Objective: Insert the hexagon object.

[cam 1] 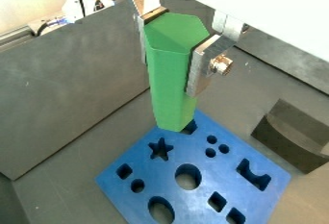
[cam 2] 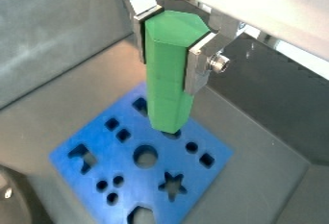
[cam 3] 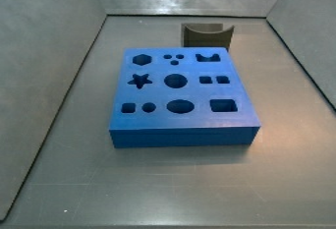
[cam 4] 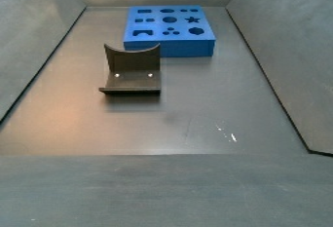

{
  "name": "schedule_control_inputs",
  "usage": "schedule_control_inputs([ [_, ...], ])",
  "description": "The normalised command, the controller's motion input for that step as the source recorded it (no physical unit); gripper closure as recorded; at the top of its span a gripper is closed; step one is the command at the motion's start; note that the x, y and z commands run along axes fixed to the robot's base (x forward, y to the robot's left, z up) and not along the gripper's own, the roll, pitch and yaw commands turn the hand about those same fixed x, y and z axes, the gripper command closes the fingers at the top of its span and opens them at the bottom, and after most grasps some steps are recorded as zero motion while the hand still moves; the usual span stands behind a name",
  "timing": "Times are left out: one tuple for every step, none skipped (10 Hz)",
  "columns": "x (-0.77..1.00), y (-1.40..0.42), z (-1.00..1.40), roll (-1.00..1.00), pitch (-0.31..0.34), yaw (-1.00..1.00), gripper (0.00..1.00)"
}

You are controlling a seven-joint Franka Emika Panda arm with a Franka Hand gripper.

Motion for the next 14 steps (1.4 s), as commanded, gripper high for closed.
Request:
schedule_control_inputs([
  [-0.55, 0.89, -1.00, 0.06, -0.097, 0.00, 1.00],
  [-0.55, 0.88, -1.00, 0.06, -0.099, 0.00, 1.00],
  [-0.51, 0.89, -1.00, 0.04, -0.087, 0.00, 1.00],
  [-0.24, 0.75, -0.93, -0.06, -0.137, 0.00, 1.00],
  [-0.03, 0.59, -0.68, -0.21, -0.216, 0.00, 1.00],
  [0.06, 0.42, -0.33, -0.33, -0.354, 0.00, 1.00],
  [0.00, 0.35, -0.29, -0.36, -0.350, 0.00, 1.00],
  [-0.09, 0.07, -0.38, -0.30, -0.286, -0.11, 1.00],
  [-0.17, -0.15, -0.60, 0.00, -0.134, -0.11, 1.00],
  [0.02, 0.00, -0.40, 0.26, 0.086, -0.05, 1.00],
  [0.21, 0.00, -0.53, 0.07, 0.049, 0.00, 1.00],
  [0.37, 0.00, -0.43, -0.08, 0.036, 0.00, 1.00],
  [0.43, 0.08, -0.37, -0.11, 0.056, -0.05, 1.00],
  [0.42, 0.09, -0.31, -0.10, 0.074, -0.06, 1.00],
])
